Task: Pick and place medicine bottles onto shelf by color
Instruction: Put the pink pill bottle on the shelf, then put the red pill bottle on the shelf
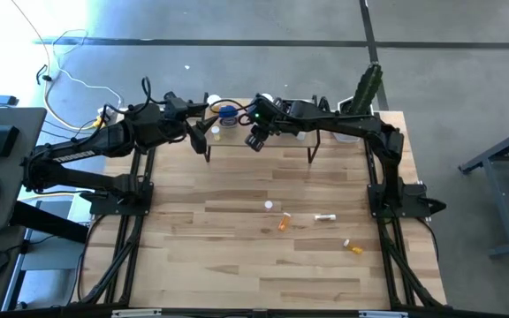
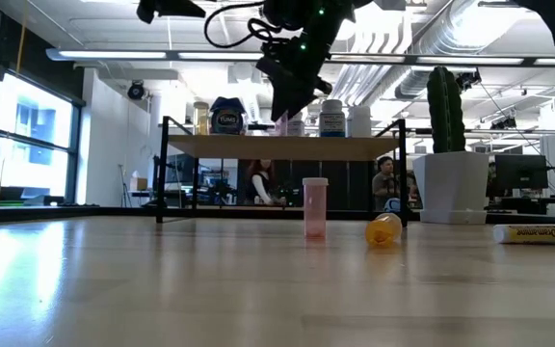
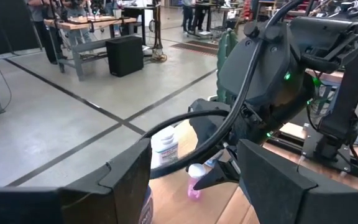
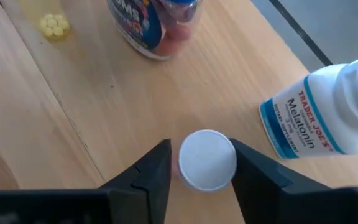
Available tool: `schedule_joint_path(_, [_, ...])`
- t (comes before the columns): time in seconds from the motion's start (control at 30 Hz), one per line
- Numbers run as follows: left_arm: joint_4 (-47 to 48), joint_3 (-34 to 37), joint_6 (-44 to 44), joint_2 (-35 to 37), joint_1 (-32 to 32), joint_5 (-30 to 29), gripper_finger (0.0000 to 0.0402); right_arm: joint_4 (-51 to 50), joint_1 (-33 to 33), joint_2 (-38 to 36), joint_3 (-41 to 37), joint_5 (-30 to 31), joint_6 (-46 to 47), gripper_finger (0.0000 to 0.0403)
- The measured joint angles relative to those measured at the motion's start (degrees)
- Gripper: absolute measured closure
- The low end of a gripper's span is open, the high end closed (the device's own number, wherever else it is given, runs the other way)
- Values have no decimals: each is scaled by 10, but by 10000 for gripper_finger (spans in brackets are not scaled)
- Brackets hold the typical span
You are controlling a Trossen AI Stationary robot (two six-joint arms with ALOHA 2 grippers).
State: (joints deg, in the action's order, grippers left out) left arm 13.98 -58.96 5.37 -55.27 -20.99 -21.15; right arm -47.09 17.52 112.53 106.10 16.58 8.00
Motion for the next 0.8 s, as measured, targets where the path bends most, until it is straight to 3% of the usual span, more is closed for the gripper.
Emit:
schedule_joint_path(0.27, [11,0,0,0,0,0,176,5,-1,-2,0,-1,26,215])
schedule_joint_path(0.8, [30,0,-3,1,0,0,176,-11,-11,-6,50,-2,68,210])
